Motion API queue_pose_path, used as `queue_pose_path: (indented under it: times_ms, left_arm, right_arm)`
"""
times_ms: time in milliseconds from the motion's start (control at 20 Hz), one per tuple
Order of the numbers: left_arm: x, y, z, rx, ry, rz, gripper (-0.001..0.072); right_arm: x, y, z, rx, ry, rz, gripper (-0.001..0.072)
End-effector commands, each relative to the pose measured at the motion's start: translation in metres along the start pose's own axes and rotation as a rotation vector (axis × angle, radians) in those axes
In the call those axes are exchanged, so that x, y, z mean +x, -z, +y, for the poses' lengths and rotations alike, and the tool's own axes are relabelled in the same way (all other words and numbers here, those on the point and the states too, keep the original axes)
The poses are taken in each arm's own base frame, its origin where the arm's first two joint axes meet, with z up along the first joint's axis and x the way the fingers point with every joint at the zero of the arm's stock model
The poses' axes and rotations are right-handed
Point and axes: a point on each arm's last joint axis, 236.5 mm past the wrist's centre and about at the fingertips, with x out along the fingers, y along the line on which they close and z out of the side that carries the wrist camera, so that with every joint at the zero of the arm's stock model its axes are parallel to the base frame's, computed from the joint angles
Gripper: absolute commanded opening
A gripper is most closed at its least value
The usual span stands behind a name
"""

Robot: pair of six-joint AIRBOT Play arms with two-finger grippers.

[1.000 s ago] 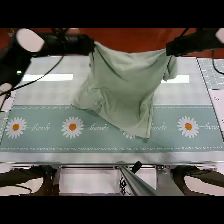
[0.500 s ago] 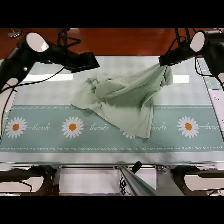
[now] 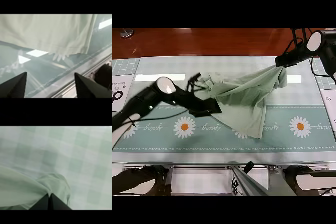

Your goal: Fold the shirts.

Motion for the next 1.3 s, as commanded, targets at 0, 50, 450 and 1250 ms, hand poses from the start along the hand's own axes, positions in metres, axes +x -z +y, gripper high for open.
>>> queue_pose_path:
  times_ms: [0,50,450,1250]
  left_arm:
    - [0.051,0.023,0.007,-0.086,0.017,-0.008,0.0663]
    - [0.06,0.023,0.01,-0.09,0.006,-0.006,0.0663]
    - [0.096,0.003,0.024,-0.152,0.013,-0.066,0.0663]
    - [0.037,-0.036,-0.073,0.118,0.26,-0.254,0.0014]
  right_arm:
    - [0.0,-0.001,0.003,0.012,-0.018,-0.003,0.0024]
    - [0.0,-0.001,0.003,0.012,-0.018,-0.003,0.0025]
    - [0.0,-0.003,0.004,0.014,-0.02,-0.011,0.0025]
    - [-0.014,-0.004,-0.003,0.002,0.007,-0.02,0.0024]
